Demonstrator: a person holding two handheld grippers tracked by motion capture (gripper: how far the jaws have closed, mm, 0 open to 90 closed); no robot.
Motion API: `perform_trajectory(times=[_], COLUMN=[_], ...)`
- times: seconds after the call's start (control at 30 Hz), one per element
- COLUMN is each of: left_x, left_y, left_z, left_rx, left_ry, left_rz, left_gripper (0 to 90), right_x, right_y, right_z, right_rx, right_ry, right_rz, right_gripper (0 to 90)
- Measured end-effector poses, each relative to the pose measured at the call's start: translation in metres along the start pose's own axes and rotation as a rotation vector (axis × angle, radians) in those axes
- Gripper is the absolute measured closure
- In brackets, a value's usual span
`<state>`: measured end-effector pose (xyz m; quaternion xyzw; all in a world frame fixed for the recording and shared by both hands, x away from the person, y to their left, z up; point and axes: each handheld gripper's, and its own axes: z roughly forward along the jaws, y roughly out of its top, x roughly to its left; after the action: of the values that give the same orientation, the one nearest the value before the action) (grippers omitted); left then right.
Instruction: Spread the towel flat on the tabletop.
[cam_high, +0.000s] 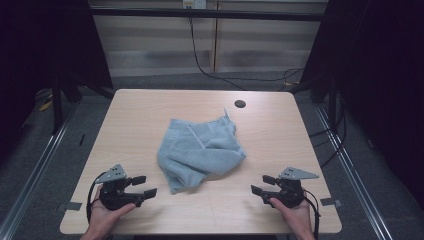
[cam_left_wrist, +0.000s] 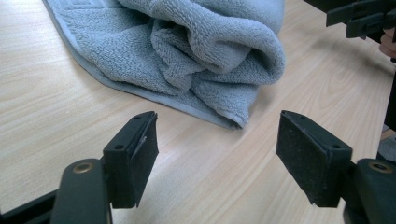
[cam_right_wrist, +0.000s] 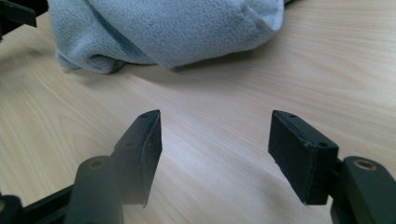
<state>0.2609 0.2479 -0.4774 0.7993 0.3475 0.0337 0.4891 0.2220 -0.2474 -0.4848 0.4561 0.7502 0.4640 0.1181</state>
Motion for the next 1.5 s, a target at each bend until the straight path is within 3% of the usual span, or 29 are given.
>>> perform_trajectory(times=[0.1,0.13,0.23,0.33,0.6,0.77,0.8,0.87,0.93,1.1,1.2,1.3,1.4,1.5], left_x=[0.001,0.002,0.006,0.011,0.016,0.024,0.026,0.031,0.035,0.04,0.042,0.041,0.038,0.032], left_y=[0.003,0.005,0.013,0.025,0.064,0.083,0.083,0.081,0.073,0.058,0.053,0.048,0.047,0.042], left_z=[0.001,0.003,0.008,0.014,0.025,0.04,0.044,0.053,0.066,0.08,0.082,0.085,0.086,0.084], left_rx=[-0.005,-0.002,-0.019,-0.025,-0.081,-0.074,-0.073,-0.05,0.001,0.055,0.06,0.077,0.083,0.086], left_ry=[0.028,0.041,0.033,0.055,0.032,0.011,-0.005,-0.036,-0.033,-0.044,-0.08,-0.104,-0.119,-0.135], left_rz=[-0.006,0.02,0.004,0.027,0.039,0.037,0.037,0.05,0.035,-0.002,0.001,0.01,0.01,0.003], left_gripper=[31.9,31.9,32.3,31.5,30.8,32.8,35.7,50.7,47.9,38.0,44.5,54.7,61.9,63.8], right_x=[0.002,0.003,0.005,0.005,0.007,0.006,0.004,0.002,0.0,-0.003,-0.004,-0.003,-0.001,0.007], right_y=[0.006,0.009,0.017,0.025,0.062,0.088,0.092,0.096,0.093,0.075,0.069,0.063,0.061,0.062], right_z=[0.003,0.004,0.01,0.018,0.039,0.052,0.056,0.066,0.077,0.107,0.123,0.134,0.136,0.133], right_rx=[0.004,0.004,0.019,0.015,0.018,0.016,0.018,0.028,0.042,0.112,0.139,0.159,0.15,0.188], right_ry=[0.0,0.008,0.025,0.039,0.064,0.075,0.077,0.083,0.091,0.067,0.074,0.091,0.118,0.108], right_rz=[0.005,0.004,-0.009,-0.018,-0.061,-0.083,-0.086,-0.082,-0.071,-0.093,-0.082,-0.08,-0.062,-0.108], right_gripper=[33.0,32.4,32.2,33.9,32.4,30.8,30.4,29.0,27.3,23.9,24.1,34.1,54.5,62.7])
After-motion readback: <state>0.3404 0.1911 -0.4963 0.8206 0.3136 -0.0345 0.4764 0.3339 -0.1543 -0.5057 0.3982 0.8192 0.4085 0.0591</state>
